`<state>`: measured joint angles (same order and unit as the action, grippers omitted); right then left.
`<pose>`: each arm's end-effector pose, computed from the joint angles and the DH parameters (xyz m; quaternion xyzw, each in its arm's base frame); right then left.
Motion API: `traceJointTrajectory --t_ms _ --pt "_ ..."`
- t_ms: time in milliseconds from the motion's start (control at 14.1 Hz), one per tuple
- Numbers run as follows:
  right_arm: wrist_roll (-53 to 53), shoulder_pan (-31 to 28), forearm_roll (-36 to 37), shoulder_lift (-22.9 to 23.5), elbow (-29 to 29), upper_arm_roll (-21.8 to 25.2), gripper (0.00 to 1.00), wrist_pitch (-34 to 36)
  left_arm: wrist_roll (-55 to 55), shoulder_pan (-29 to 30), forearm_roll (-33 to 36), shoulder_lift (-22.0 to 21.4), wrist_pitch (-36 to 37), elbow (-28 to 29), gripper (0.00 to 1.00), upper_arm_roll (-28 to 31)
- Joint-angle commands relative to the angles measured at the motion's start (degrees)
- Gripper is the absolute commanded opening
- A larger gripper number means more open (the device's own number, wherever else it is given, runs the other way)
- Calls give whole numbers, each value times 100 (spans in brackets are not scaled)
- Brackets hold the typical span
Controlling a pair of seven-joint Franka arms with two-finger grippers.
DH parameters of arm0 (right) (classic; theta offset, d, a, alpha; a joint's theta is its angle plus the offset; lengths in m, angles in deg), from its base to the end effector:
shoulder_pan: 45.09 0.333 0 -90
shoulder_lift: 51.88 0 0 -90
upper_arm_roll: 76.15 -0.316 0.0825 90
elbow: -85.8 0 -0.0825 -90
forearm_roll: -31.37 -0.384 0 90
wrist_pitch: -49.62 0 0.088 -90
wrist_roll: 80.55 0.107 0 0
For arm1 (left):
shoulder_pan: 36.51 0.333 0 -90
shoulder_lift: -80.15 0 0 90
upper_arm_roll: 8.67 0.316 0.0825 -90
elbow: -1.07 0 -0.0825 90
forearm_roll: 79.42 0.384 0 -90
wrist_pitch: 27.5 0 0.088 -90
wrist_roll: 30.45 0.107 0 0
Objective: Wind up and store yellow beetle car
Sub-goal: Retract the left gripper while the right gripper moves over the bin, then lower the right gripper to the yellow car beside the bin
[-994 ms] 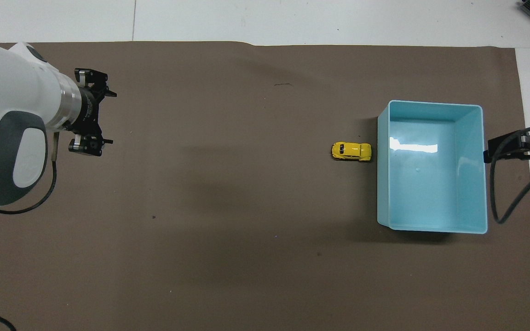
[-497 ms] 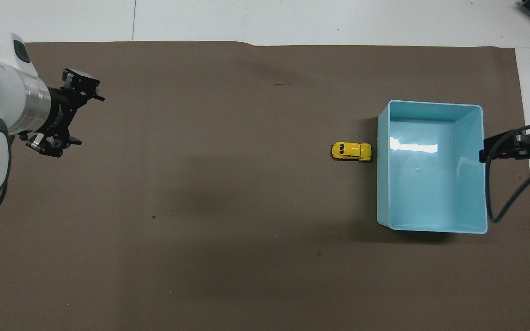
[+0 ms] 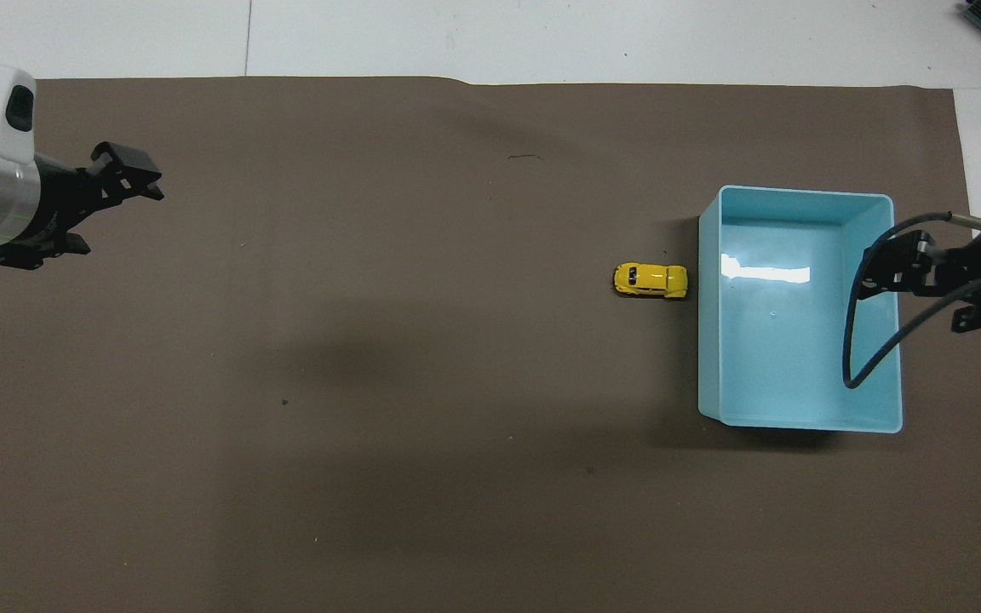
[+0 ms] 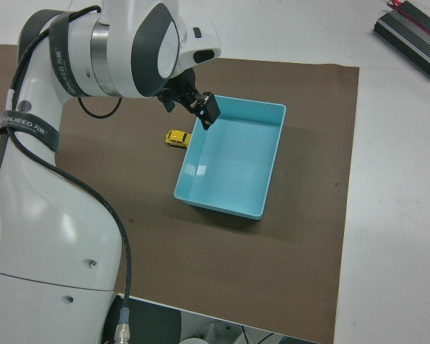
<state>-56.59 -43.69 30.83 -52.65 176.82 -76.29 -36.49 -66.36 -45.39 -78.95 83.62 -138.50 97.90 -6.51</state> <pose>0.5424 0.0157 0.6178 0.9803 -0.1941 -0.0363 0.0034 0.5962 -0.0703 0.5672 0.9638 0.2497 0.0887 0.0292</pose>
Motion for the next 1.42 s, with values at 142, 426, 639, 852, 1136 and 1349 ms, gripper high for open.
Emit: traceJointTrajectory --t_ms 142,426,639,852,1136,1349 --pt "1459 237 -217 -231 398 -29 100 -336 1479 369 76 -285 403 90 100 -41" --pt "2963 369 -298 -195 697 -29 100 -819 2402 650 76 -478 693 152 100 -41" --pt "3937 589 -298 -160 1013 -29 100 -1337 3385 818 67 -558 1000 143 100 -23" --pt "5151 774 -298 50 1190 -38 100 -1795 4029 853 67 -628 1334 47 100 -23" --pt "6312 809 -298 349 1330 -38 100 -2330 4083 757 76 -654 1975 -208 100 -181" --pt "7146 1010 -306 560 1383 -38 100 -2586 4057 748 32 -663 2039 -191 100 -243"
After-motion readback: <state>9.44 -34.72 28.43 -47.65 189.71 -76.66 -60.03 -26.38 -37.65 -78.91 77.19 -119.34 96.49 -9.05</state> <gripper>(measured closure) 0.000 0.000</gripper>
